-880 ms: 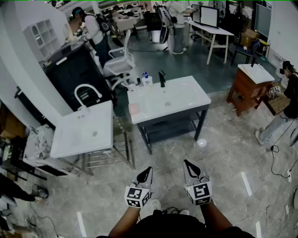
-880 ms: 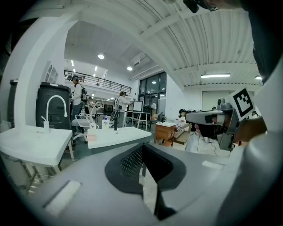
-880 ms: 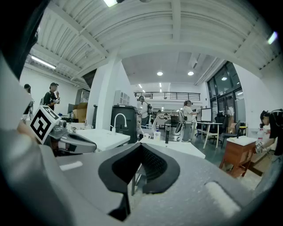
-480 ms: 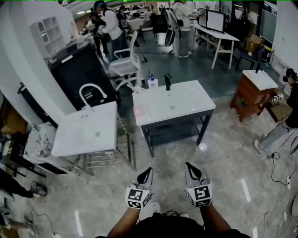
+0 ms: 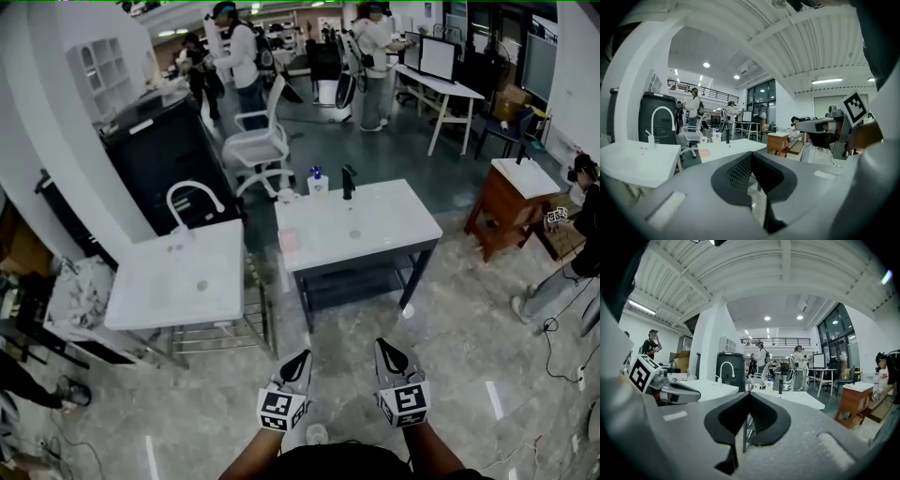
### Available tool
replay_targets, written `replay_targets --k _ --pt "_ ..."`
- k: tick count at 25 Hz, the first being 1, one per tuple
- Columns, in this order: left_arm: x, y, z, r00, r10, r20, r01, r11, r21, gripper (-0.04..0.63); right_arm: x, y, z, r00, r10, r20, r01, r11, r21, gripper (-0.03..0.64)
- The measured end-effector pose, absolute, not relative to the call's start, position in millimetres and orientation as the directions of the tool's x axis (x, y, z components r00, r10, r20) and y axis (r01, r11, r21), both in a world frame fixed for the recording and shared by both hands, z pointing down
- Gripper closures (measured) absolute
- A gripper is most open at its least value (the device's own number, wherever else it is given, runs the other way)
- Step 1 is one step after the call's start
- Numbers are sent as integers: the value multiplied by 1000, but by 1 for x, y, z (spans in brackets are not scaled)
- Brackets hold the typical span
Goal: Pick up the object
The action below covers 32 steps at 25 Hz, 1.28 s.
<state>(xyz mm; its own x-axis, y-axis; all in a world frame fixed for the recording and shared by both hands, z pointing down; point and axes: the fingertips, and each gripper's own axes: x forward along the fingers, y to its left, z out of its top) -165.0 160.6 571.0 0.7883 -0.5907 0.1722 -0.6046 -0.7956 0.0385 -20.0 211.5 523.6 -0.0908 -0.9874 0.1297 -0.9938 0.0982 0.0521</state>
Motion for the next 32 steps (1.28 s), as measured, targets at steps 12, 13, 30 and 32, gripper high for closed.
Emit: replay_targets --k 12,13,30,32 --pt "-185 131 569 824 -539 175 -551 -834 24 577 -47 183 533 -43 -987 152 -997 53 56 614" --pt "-184 128 571 825 -537 178 -550 -835 30 577 -46 179 535 -44 -987 155 -997 53 56 614" --pt "-103 19 559 766 -614 190 -625 -781 -2 577 31 58 521 -148 -980 134 -971 170 170 614" --pt "-88 7 561 758 -622 198 -634 -774 -6 577 46 44 520 -162 -979 127 -970 181 163 614"
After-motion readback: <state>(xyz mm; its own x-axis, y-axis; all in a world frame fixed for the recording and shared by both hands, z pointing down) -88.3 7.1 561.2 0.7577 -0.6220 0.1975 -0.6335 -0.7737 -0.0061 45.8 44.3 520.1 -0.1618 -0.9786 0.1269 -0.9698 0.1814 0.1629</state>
